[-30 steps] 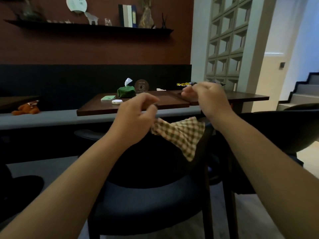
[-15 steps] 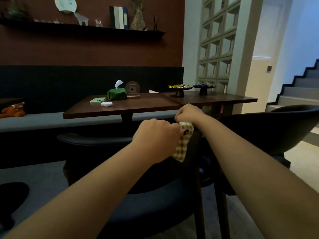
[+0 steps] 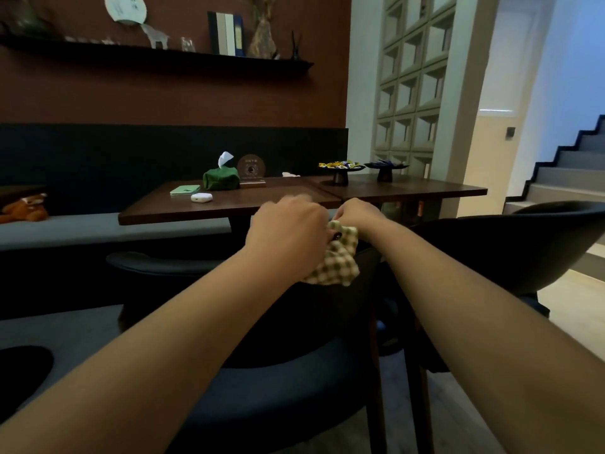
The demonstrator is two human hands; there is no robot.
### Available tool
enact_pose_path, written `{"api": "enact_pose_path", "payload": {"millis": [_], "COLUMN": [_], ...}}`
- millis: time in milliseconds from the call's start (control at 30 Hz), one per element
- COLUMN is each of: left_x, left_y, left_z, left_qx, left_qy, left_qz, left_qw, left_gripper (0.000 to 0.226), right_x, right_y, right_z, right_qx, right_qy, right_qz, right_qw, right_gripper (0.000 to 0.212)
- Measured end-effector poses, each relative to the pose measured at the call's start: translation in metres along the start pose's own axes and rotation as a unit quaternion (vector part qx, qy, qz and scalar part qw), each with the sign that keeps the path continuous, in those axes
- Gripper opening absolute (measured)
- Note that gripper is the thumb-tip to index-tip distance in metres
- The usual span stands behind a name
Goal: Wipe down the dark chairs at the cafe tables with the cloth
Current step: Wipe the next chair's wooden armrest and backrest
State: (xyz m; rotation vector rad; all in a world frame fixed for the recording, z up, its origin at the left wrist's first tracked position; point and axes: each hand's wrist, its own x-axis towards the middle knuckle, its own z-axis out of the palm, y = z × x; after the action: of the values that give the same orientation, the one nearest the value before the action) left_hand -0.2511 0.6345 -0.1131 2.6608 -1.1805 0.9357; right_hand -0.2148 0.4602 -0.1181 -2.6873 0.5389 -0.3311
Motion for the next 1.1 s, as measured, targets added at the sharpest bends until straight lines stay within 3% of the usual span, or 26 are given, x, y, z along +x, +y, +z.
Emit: {"api": "enact_pose_path", "payload": {"millis": [133,200,267,333,400,467,500,567,633,733,833,900,967,1100], "left_x": [0.004,0.004,0.007,0.017,0.029,0.036,0.036,0.031,0.024,0.021,0.019,0.018,0.017,0.014], "left_y": [0.002,-0.001,-0.010,-0.026,-0.048,-0.067,-0.075,-0.087,-0.096,-0.105,-0.106,-0.103,-0.103,-0.100], "left_z": [0.006,0.008,0.006,0.001,-0.006,-0.006,-0.002,0.011,0.022,0.025,0.025,0.024,0.024,0.021], "left_qx": [0.014,-0.052,-0.166,-0.274,-0.345,-0.421,-0.464,-0.543,-0.609,-0.702,-0.714,-0.708,-0.703,-0.693], "left_qy": [0.101,0.156,0.163,0.116,0.077,0.067,0.070,0.086,0.115,0.110,0.069,0.062,0.075,0.096], "left_qz": [-0.024,-0.049,-0.087,-0.136,-0.171,-0.193,-0.205,-0.246,-0.270,-0.213,-0.150,-0.140,-0.142,-0.162], "left_qw": [0.995,0.985,0.969,0.945,0.920,0.884,0.859,0.798,0.737,0.670,0.680,0.690,0.692,0.696], "left_gripper": [0.029,0.028,0.025,0.027,0.025,0.021,0.020,0.018,0.018,0.045,0.046,0.042,0.041,0.041], "right_x": [0.001,0.000,-0.002,-0.012,-0.019,-0.023,-0.026,-0.030,-0.030,-0.026,-0.023,-0.022,-0.023,-0.024], "right_y": [0.002,0.004,0.004,0.002,-0.001,-0.010,-0.018,-0.033,-0.041,-0.038,-0.036,-0.037,-0.039,-0.045], "right_z": [0.000,0.000,0.000,-0.002,-0.010,-0.019,-0.019,-0.008,0.004,0.008,0.005,0.006,0.007,0.005], "right_qx": [-0.004,0.005,0.051,0.216,0.429,0.544,0.547,0.501,0.485,0.546,0.588,0.559,0.533,0.551], "right_qy": [0.008,0.014,0.012,-0.013,-0.078,-0.151,-0.169,-0.179,-0.176,-0.170,-0.195,-0.195,-0.183,-0.078], "right_qz": [-0.010,-0.014,-0.044,-0.078,-0.108,-0.165,-0.199,-0.235,-0.231,-0.233,-0.217,-0.222,-0.228,-0.188], "right_qw": [1.000,1.000,0.998,0.973,0.893,0.808,0.795,0.813,0.825,0.787,0.754,0.775,0.794,0.809], "right_gripper": [0.016,0.019,0.023,0.024,0.037,0.052,0.051,0.035,0.034,0.036,0.037,0.039,0.025,0.011]}}
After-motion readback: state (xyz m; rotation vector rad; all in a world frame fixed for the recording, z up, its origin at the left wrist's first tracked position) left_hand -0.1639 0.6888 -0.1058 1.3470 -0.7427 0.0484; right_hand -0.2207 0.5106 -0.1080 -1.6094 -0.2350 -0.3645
